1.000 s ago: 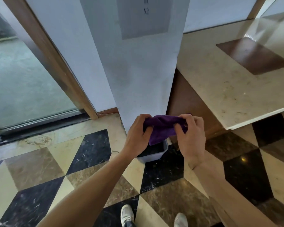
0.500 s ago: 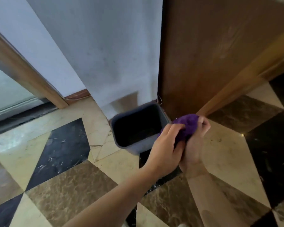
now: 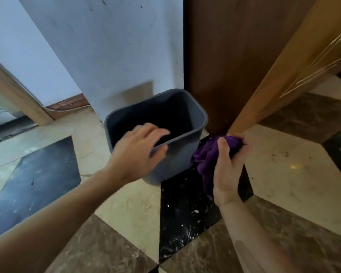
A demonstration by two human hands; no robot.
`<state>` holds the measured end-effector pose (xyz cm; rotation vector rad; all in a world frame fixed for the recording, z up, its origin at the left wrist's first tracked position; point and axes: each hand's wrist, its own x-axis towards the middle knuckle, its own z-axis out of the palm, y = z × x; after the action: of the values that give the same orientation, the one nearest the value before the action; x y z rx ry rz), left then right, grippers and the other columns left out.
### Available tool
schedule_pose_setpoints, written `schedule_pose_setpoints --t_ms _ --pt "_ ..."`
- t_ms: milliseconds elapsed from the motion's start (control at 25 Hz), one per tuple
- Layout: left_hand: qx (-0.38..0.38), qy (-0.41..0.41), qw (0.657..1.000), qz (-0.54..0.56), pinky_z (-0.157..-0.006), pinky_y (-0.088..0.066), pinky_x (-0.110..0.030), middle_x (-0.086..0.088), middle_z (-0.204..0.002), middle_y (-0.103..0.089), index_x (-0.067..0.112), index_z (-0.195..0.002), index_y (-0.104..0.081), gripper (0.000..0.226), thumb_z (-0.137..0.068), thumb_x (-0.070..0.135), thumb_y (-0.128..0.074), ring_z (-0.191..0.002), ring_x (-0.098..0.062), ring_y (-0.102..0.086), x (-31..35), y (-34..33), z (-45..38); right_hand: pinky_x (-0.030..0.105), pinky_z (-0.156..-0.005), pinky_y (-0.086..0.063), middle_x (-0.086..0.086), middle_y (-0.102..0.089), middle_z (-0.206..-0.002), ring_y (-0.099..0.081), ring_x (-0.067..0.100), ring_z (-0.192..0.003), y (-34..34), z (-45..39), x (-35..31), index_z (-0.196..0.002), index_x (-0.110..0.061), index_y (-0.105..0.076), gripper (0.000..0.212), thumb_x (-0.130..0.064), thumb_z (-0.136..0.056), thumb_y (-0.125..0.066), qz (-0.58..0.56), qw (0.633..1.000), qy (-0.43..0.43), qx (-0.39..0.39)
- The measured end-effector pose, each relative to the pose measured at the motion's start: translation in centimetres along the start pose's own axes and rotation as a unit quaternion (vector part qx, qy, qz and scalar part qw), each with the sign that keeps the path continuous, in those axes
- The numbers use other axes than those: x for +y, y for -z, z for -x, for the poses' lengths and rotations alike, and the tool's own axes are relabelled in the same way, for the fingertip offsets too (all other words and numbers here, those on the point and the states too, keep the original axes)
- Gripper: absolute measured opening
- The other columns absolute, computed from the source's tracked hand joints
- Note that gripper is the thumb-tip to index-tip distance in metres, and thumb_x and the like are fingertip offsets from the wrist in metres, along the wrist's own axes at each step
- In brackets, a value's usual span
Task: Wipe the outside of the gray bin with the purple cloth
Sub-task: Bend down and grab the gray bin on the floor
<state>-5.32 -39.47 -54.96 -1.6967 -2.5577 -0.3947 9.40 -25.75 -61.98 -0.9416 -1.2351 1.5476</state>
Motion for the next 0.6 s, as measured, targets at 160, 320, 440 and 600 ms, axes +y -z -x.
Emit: schedule_pose_setpoints --t_ms 160,320,440,600 --pt "-0.077 0.046 0.989 -0.114 -0.090 -0.047 -0.039 0.000 -0.112 -0.064 0.023 -0.123 -0.053 0.048 -0.100 0.050 -0.020 -0.100 -0.024 -0.062 -5.3 -1.6 2.8 0.023 -0.089 -0.047 -0.008 -0.055 -0.114 -0.059 0.007 -0.100 0.1 2.0 0.3 -0.125 -0.034 -0.043 0.036 -0.034 -0.091 -0.058 0.050 0.998 0.032 0.010" --pt "-0.092 0.000 0.988 -0.128 -0.074 -0.054 -0.038 0.000 -0.086 -0.070 0.018 -0.096 -0.057 0.052 -0.101 0.045 -0.013 -0.076 -0.023 -0.067 -5.3 -2.9 3.0 0.014 -0.082 -0.045 -0.021 -0.056 -0.104 -0.059 0.000 -0.091 1.6 2.8 1.0 -0.128 -0.024 -0.043 0.037 -0.024 -0.094 -0.058 0.095 0.994 0.061 0.009" --pt "-0.019 0.027 0.993 -0.113 -0.066 -0.046 -0.035 0.003 -0.071 -0.061 0.020 -0.082 -0.050 0.040 -0.101 0.042 -0.022 -0.063 -0.020 -0.058 -4.4 -1.9 2.1 0.027 -0.088 -0.050 -0.014 -0.056 -0.108 -0.059 0.009 -0.097 2.7 3.2 1.6 -0.130 -0.026 -0.042 0.045 -0.033 -0.089 -0.059 0.123 0.990 0.064 0.014" --pt "0.019 0.103 0.994 -0.038 -0.050 -0.029 -0.030 0.010 -0.055 -0.045 0.020 -0.077 -0.043 0.034 -0.101 0.040 -0.029 -0.048 -0.012 -0.044 -3.8 -0.4 1.7 0.024 -0.083 -0.052 -0.005 -0.051 -0.119 -0.057 0.010 -0.101 2.8 4.9 1.3 -0.133 -0.029 -0.040 0.055 -0.044 -0.084 -0.059 0.171 0.982 0.076 -0.010"
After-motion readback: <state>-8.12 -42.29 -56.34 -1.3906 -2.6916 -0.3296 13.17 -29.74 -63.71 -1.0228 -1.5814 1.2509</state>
